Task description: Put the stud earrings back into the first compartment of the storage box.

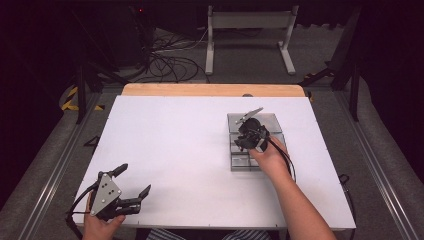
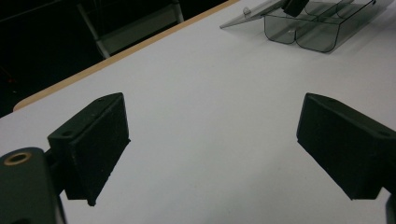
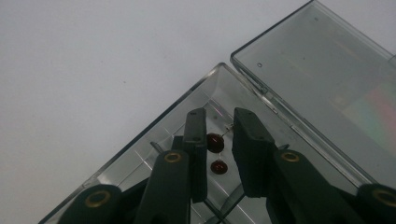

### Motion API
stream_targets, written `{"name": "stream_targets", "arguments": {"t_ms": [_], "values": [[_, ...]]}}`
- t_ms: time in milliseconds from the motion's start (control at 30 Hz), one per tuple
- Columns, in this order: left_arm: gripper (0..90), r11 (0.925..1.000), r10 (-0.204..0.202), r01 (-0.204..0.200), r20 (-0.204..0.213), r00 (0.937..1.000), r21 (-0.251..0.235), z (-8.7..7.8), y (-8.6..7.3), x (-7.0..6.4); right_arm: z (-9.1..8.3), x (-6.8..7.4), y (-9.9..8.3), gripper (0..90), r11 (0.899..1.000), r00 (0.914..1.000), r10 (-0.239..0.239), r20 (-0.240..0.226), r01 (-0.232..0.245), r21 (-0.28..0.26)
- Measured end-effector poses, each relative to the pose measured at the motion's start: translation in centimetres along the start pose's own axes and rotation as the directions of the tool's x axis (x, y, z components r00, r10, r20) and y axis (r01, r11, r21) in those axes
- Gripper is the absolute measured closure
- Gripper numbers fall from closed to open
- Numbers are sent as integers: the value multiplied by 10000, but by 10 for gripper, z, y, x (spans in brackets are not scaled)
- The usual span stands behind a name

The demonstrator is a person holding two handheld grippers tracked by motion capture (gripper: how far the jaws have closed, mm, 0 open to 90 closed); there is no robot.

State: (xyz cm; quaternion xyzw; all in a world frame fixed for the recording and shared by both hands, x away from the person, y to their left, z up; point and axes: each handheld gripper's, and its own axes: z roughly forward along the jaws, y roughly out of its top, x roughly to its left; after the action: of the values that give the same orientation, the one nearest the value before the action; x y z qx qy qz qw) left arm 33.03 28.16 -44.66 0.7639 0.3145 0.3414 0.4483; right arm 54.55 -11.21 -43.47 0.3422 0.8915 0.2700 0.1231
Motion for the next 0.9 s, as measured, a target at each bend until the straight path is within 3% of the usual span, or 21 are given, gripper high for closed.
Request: {"name": "stream_targets", "arguments": {"t_ms": [267,500,733,900], "values": [[98,10000,27,-27,1,10000,-1,0,0,0,6,-1,-1,753,9996,9999,-8,-126,11,269],[98,10000,24,-24,-4,10000,-9,0,0,0,1,1,-1,625,10000,9996,-74,-272,74,-4],[98,10000,5,-5,-1,10000,-6,0,0,0,-23,6,-3,446,9957,9991,-196,-383,161,-917],[99,10000,-1,1,18,10000,22,0,0,-1,-49,15,-13,289,9790,9993,-335,-174,293,-2016]]}}
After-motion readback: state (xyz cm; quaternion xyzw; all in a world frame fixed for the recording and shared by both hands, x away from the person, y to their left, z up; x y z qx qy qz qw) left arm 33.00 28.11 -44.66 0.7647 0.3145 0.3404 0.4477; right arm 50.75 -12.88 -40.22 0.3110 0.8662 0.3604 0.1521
